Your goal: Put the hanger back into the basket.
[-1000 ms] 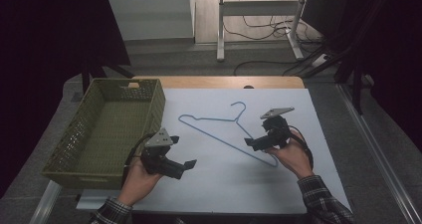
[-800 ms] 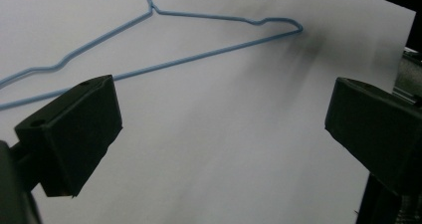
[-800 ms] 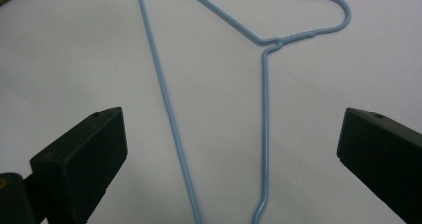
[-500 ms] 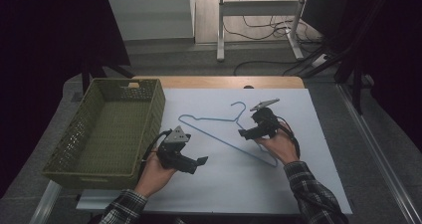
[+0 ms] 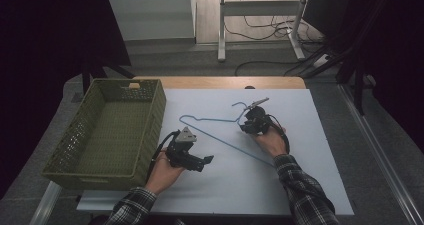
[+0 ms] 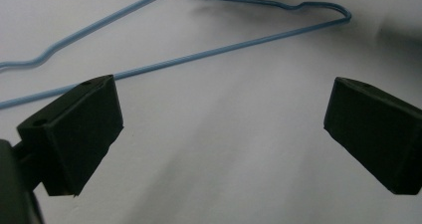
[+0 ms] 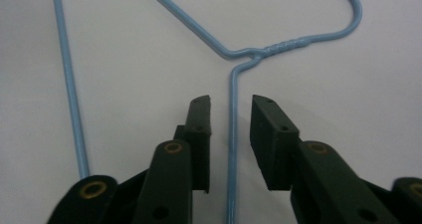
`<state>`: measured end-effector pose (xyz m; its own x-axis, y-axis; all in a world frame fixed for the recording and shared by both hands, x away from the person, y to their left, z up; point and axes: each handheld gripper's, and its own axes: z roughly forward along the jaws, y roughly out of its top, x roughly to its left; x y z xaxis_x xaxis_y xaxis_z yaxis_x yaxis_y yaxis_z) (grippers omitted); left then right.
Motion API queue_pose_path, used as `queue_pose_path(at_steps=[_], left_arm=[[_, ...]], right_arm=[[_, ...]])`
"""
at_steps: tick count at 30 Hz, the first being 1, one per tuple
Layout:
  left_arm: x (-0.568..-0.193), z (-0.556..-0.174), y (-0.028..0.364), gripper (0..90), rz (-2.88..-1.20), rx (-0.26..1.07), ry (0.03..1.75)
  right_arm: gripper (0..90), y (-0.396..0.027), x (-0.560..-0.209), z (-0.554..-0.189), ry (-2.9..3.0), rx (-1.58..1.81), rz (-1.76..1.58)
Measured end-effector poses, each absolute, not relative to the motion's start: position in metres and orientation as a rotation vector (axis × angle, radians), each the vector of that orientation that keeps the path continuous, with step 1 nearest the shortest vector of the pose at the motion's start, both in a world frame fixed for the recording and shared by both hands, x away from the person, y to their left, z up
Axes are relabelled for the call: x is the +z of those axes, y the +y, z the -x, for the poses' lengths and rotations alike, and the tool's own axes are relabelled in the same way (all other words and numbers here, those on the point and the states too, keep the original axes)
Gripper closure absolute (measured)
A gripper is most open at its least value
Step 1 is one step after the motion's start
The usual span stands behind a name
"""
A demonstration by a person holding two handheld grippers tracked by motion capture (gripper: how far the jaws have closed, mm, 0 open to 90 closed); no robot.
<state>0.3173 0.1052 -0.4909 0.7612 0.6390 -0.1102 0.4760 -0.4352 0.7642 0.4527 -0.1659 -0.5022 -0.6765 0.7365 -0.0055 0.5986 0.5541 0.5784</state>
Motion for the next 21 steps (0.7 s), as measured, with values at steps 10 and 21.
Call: queue_pose_path(at_steps=[10, 21], left_arm=[[-0.491, -0.334, 0.097, 2.9, -2.119, 0.243, 0.848], [-0.480, -0.372, 0.087, 4.8, -2.101, 0.255, 0.865]], right_arm=[[86.1, -0.164, -0.511, -0.454, 2.547, 0.770, -1.135], [86.3, -0.159, -0.497, -0.446, 2.531, 0.831, -1.047]])
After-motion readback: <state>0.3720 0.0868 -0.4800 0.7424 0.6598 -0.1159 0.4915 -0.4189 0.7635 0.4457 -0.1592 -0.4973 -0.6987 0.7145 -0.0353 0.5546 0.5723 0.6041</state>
